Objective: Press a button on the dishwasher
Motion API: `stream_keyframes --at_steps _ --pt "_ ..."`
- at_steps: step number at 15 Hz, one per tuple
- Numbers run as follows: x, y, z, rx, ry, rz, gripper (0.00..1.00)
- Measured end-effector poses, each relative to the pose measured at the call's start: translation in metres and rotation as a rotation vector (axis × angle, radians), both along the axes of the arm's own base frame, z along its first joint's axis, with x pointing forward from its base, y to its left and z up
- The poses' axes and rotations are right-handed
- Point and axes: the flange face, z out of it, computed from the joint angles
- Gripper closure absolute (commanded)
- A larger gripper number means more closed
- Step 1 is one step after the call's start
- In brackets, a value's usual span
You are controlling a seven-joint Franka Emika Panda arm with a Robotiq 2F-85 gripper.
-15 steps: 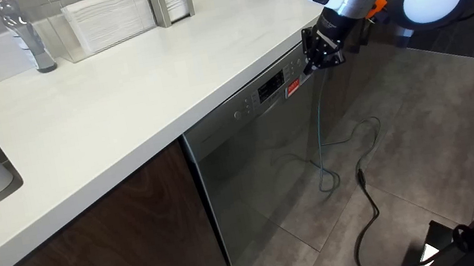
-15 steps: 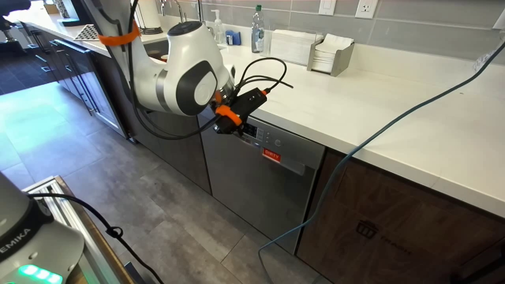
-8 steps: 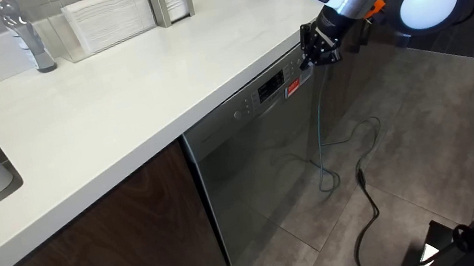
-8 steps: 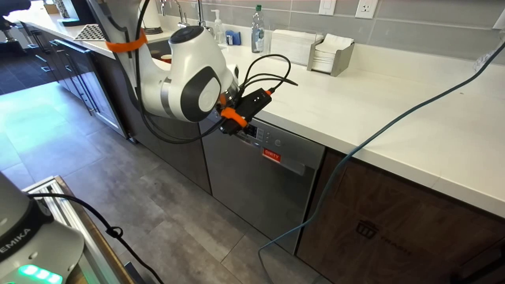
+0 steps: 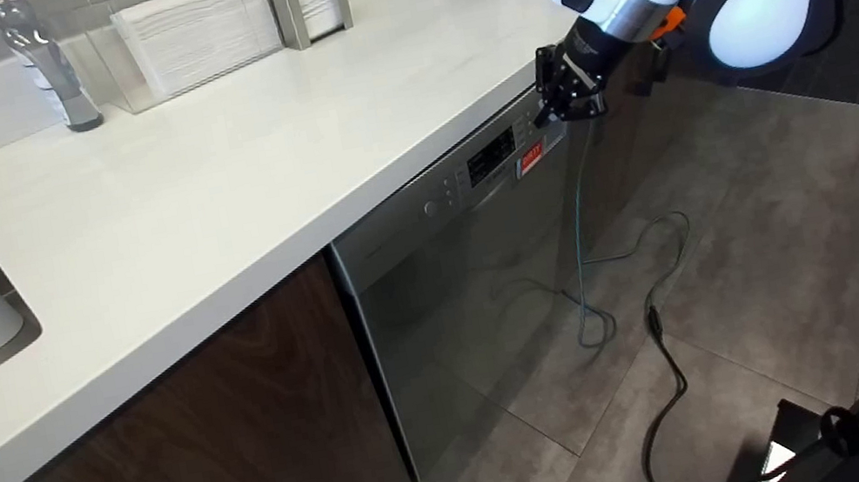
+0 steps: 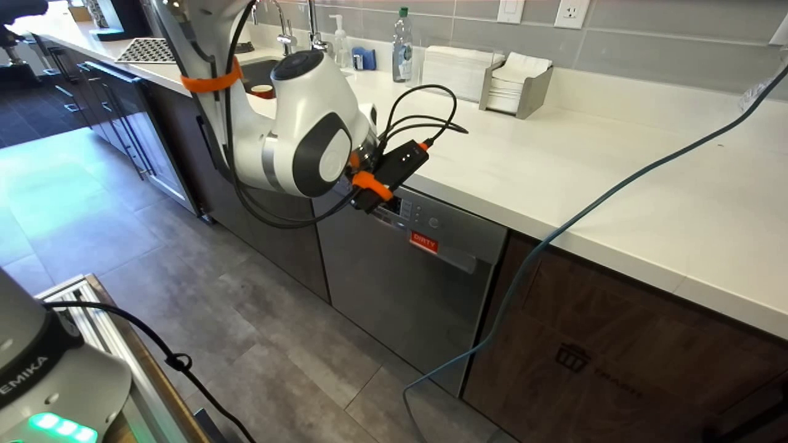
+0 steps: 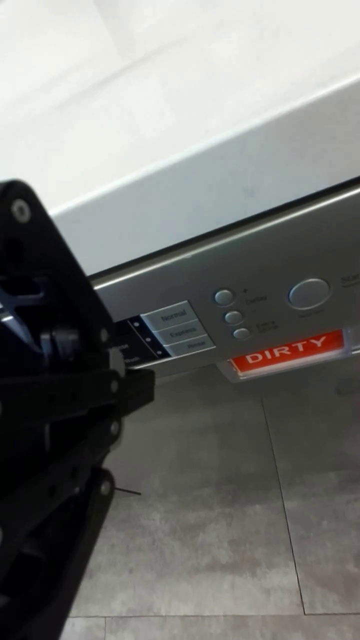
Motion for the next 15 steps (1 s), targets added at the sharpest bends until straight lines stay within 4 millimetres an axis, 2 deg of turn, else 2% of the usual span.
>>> stream_keyframes --at_steps 15 --pt "0.014 -0.003 -0.014 -0.013 -0.039 0.002 1.00"
